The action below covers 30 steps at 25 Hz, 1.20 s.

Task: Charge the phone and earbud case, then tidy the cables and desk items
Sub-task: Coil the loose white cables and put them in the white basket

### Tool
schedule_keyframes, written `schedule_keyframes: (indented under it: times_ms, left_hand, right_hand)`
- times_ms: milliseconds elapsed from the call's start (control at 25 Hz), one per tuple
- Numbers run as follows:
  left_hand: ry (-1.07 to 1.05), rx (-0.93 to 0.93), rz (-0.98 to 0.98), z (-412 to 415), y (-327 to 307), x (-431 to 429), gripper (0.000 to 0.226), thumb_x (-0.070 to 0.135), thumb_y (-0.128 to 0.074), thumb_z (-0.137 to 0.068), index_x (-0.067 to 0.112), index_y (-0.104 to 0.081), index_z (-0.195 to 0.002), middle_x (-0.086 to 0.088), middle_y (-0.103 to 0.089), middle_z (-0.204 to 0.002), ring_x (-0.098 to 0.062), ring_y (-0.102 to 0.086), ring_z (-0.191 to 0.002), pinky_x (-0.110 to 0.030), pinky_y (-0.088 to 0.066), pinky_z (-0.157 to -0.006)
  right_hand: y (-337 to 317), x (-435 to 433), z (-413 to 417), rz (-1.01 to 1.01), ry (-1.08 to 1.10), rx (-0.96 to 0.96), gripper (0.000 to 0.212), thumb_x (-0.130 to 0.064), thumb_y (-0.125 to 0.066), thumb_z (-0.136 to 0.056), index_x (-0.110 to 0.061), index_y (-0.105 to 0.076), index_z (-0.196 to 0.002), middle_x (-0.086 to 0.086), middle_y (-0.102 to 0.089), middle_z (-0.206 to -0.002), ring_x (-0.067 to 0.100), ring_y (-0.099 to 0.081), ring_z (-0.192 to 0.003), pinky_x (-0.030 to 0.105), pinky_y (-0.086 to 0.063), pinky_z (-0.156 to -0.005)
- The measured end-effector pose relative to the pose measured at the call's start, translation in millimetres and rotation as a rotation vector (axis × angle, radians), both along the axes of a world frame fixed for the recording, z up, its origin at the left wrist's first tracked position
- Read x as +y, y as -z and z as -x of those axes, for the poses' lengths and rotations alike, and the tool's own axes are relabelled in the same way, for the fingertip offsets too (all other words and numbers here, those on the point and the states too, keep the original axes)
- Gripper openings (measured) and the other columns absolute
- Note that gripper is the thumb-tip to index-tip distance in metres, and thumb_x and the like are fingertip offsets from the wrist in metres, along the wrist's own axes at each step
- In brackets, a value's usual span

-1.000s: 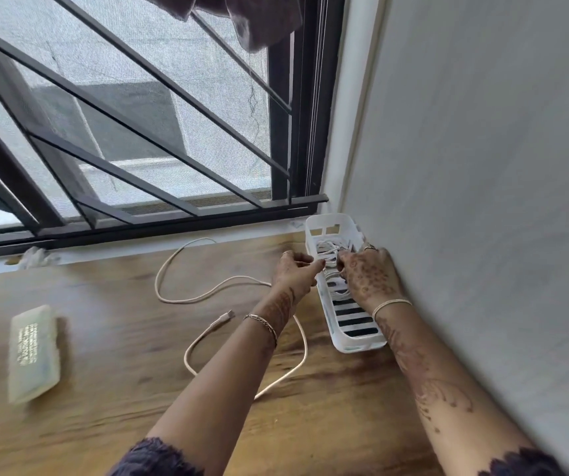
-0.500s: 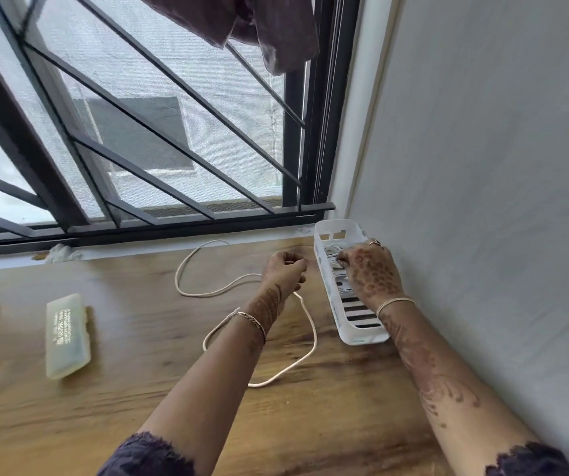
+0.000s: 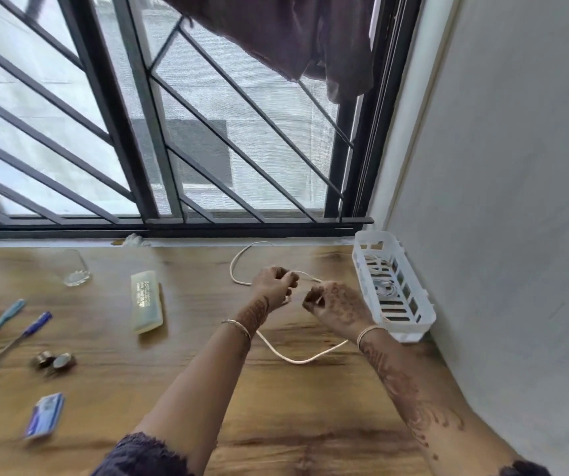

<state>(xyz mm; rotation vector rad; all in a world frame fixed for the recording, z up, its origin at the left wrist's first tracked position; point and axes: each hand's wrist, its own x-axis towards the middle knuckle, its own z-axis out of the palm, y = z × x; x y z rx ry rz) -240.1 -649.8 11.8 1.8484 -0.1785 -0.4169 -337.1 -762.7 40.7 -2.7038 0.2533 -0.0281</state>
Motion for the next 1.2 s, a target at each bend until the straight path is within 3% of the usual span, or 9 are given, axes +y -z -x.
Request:
schedule_keyframes:
  times_ms: [80,160,320,480,680,800,960,1080,1200]
  left_hand:
    - [0.082,-0.057,-0.134,5.7,12.0,19.0,0.023,-0.005,-0.042,-0.093,0.001,-0.064,-0.096,-0.007,-0.061,-0.076,0.003,-0.054,-0.047,-0.005,-0.040,-0.046]
    - [0.166,-0.133,-0.261,11.3,22.2,35.3,0.034,-0.015,-0.039,-0.085,-0.006,-0.065,-0.105,-0.014,-0.066,-0.091,0.006,-0.056,-0.061,-0.002,-0.041,-0.056]
    - [0.200,-0.187,-0.339,15.1,38.3,60.5,0.041,-0.016,-0.041,-0.081,-0.003,-0.065,-0.111,-0.018,-0.068,-0.112,-0.020,-0.063,-0.100,-0.017,-0.044,-0.090]
    - [0.187,-0.236,-0.329,13.5,41.7,70.0,0.021,0.010,-0.054,-0.092,0.003,-0.069,-0.106,-0.015,-0.069,-0.111,-0.028,-0.065,-0.101,-0.028,-0.047,-0.089]
    - [0.157,-0.297,-0.314,13.9,30.8,75.4,0.035,0.042,-0.050,-0.094,0.018,-0.072,-0.080,-0.002,-0.075,-0.090,-0.018,-0.068,-0.090,-0.035,-0.048,-0.091]
    - [0.161,-0.122,0.047,16.3,15.7,79.5,0.035,0.039,-0.051,-0.094,0.021,-0.068,-0.070,0.004,-0.070,-0.071,-0.010,-0.066,-0.072,-0.032,-0.049,-0.089]
    - [0.084,0.212,0.633,22.1,-18.6,74.8,0.027,0.022,-0.048,-0.096,0.006,-0.064,-0.080,0.005,-0.053,-0.053,-0.007,-0.056,-0.052,-0.023,-0.055,-0.071]
    - [0.033,0.310,0.821,16.2,-42.3,73.1,0.026,0.028,-0.047,-0.097,0.006,-0.059,-0.091,0.007,-0.041,-0.046,-0.005,-0.045,-0.039,-0.023,-0.056,-0.055]
    - [-0.046,0.334,0.836,13.9,-47.3,68.0,0.033,0.041,-0.047,-0.096,0.008,-0.054,-0.094,0.008,-0.032,-0.041,-0.003,-0.030,-0.031,-0.018,-0.043,-0.042]
  right_hand:
    - [26.4,21.0,-0.9,0.021,-0.077,0.096,0.033,-0.053,-0.061,-0.081,-0.028,-0.071,-0.101,-0.002,-0.068,-0.107,0.018,-0.061,-0.106,0.032,-0.049,-0.092]
    - [45.4,43.6,6.2,0.101,-0.148,0.095,0.040,-0.058,-0.060,-0.077,-0.026,-0.069,-0.100,-0.003,-0.065,-0.107,0.019,-0.060,-0.105,0.032,-0.048,-0.091]
    - [58.6,58.5,6.9,0.150,-0.185,-0.051,0.020,-0.030,-0.052,-0.086,-0.017,-0.062,-0.098,0.003,-0.063,-0.104,0.024,-0.061,-0.099,0.032,-0.047,-0.085]
    - [59.3,54.5,0.1,0.002,-0.148,-0.068,0.015,-0.019,-0.048,-0.090,-0.015,-0.059,-0.100,0.006,-0.063,-0.105,0.025,-0.059,-0.103,0.033,-0.044,-0.090]
    - [30.9,43.2,-15.0,-0.178,0.007,-0.332,0.007,-0.019,-0.058,-0.091,-0.016,-0.064,-0.093,0.003,-0.069,-0.090,0.018,-0.063,-0.083,0.033,-0.051,-0.080]
    - [14.5,35.1,-24.1,-0.277,0.114,-0.468,0.004,-0.022,-0.070,-0.083,-0.019,-0.073,-0.085,-0.003,-0.073,-0.084,0.007,-0.061,-0.073,0.023,-0.050,-0.073]
    - [6.1,29.4,-36.6,-0.265,0.194,-0.479,0.011,-0.030,-0.071,-0.082,-0.021,-0.075,-0.087,-0.003,-0.075,-0.085,0.013,-0.067,-0.081,0.032,-0.055,-0.076]
    - [-0.4,43.9,-42.6,-0.226,0.061,-0.351,0.016,-0.032,-0.063,-0.088,-0.022,-0.076,-0.088,-0.004,-0.072,-0.073,0.011,-0.062,-0.068,0.028,-0.051,-0.067]
    - [6.3,59.2,-42.9,-0.204,-0.024,-0.300,0.021,-0.031,-0.060,-0.090,-0.019,-0.073,-0.081,-0.003,-0.067,-0.068,0.011,-0.058,-0.066,0.024,-0.040,-0.064]
